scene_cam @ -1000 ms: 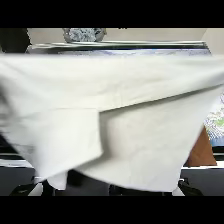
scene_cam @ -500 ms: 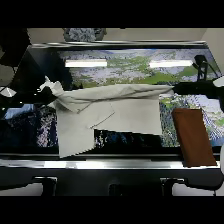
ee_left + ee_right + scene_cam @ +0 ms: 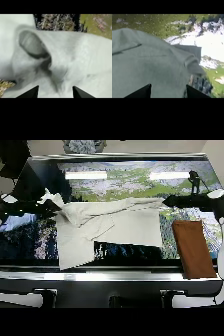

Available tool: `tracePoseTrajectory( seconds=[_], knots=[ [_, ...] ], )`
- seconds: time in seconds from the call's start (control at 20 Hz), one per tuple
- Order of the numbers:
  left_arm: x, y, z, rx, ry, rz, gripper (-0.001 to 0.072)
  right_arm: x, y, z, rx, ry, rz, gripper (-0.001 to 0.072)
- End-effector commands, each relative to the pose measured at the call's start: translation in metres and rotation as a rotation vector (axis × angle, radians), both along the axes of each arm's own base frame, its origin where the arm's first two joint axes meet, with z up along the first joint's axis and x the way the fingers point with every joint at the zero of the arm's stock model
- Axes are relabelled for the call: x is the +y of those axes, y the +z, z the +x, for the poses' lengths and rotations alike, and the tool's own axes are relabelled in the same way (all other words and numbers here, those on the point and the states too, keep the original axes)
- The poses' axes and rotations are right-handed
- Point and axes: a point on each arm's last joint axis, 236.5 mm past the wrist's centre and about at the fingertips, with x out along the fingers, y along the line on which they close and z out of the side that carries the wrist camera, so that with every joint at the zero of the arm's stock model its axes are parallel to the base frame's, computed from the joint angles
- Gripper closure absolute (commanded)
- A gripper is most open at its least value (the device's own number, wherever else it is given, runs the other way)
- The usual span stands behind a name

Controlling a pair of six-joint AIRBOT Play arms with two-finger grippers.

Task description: Fold the shirts.

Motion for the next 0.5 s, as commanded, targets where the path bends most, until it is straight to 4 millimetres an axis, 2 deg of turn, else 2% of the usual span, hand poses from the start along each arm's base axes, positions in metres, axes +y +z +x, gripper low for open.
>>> tracePoseTrajectory(
  seconds=[0.0,0.1,0.15,0.25,0.3,0.45],
  knots=[
    [0.047,-0.014,-0.077,0.245,-0.098,0.188,0.0213,-0.033,-0.013,-0.076,0.255,0.095,-0.09,0.0181],
    [0.031,-0.04,-0.105,0.324,-0.106,0.13,0.0212,-0.043,-0.033,-0.123,0.436,0.161,-0.143,0.0178],
    [0.02,-0.054,-0.111,0.334,-0.097,0.087,0.0211,-0.042,-0.039,-0.137,0.492,0.183,-0.14,0.0177],
    [0.004,-0.073,-0.108,0.299,-0.059,0.016,0.0211,-0.032,-0.046,-0.145,0.519,0.196,-0.099,0.0177],
    [0.002,-0.079,-0.106,0.287,-0.04,0.006,0.0212,-0.027,-0.047,-0.146,0.519,0.198,-0.078,0.0177],
    [0.01,-0.086,-0.102,0.266,-0.028,0.045,0.0255,-0.025,-0.051,-0.149,0.526,0.202,-0.069,0.0168]
  ],
)
